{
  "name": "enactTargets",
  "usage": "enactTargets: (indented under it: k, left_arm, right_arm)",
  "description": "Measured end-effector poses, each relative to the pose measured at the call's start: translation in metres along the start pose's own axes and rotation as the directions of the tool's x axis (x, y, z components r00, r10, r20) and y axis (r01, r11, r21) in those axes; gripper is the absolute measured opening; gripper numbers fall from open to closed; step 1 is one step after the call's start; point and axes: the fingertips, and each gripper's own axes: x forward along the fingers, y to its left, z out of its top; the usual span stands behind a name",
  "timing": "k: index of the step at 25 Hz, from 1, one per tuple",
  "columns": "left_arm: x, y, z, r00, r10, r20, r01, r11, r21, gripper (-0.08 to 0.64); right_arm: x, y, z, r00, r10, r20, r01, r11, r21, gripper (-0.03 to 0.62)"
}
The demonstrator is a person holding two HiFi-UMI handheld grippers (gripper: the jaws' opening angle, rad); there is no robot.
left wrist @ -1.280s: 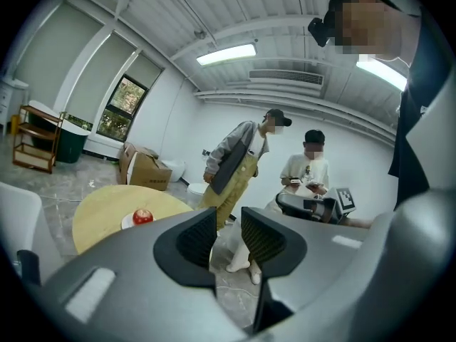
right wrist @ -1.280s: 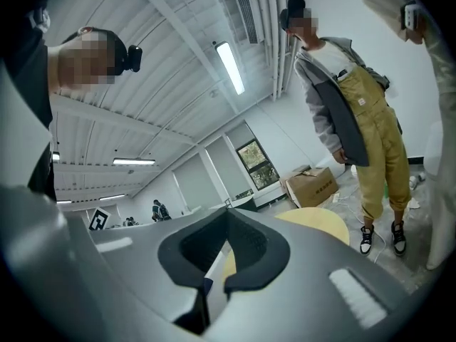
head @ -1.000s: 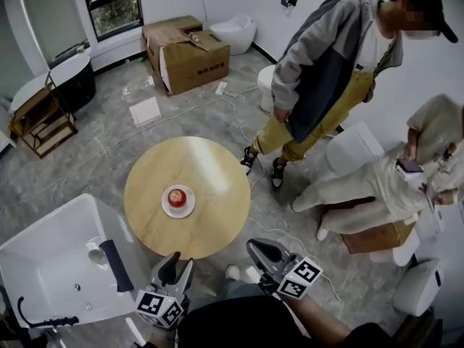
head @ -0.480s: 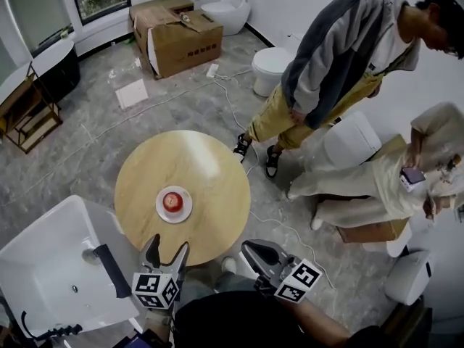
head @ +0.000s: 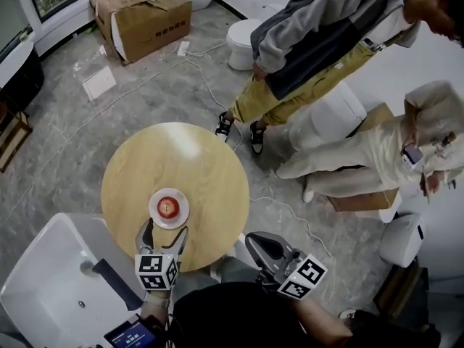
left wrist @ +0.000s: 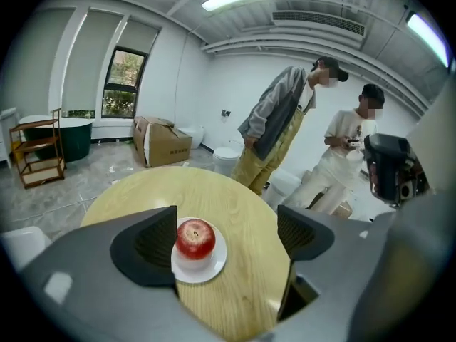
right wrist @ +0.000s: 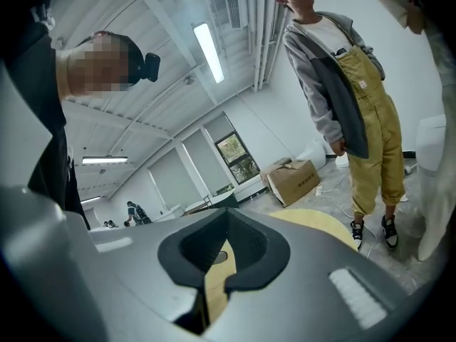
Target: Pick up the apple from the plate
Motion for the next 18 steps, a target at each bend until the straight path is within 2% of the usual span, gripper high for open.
enactTargets:
  k: [6, 13, 18]
  left_arm:
    - [0.048, 0.02, -0.027, 0.993, -0.027, -0.112, 0.034, 0.998, 0.056, 0.446]
    - [0.097, 0.051, -0.054, 0.98, -0.036, -0.194, 0.053, 0.995, 0.085, 0.48]
    - [0.11, 0.054, -0.066, 0.971, -0.032, -0.235, 0.059, 0.992, 0.107, 0.483]
  right_arm:
    - [0.006, -0.011, -0.005, 0.993, -0.122, -0.005, 0.122, 0.992, 0.013, 0.006]
    - [0.017, -0.024, -0.017, 0.97, -0.241, -0.019, 0.241, 0.97, 0.032, 0.007]
    - [0.004, -0.024, -0.016, 0.953, -0.301, -0.026, 0.302, 0.952, 0.048, 0.007]
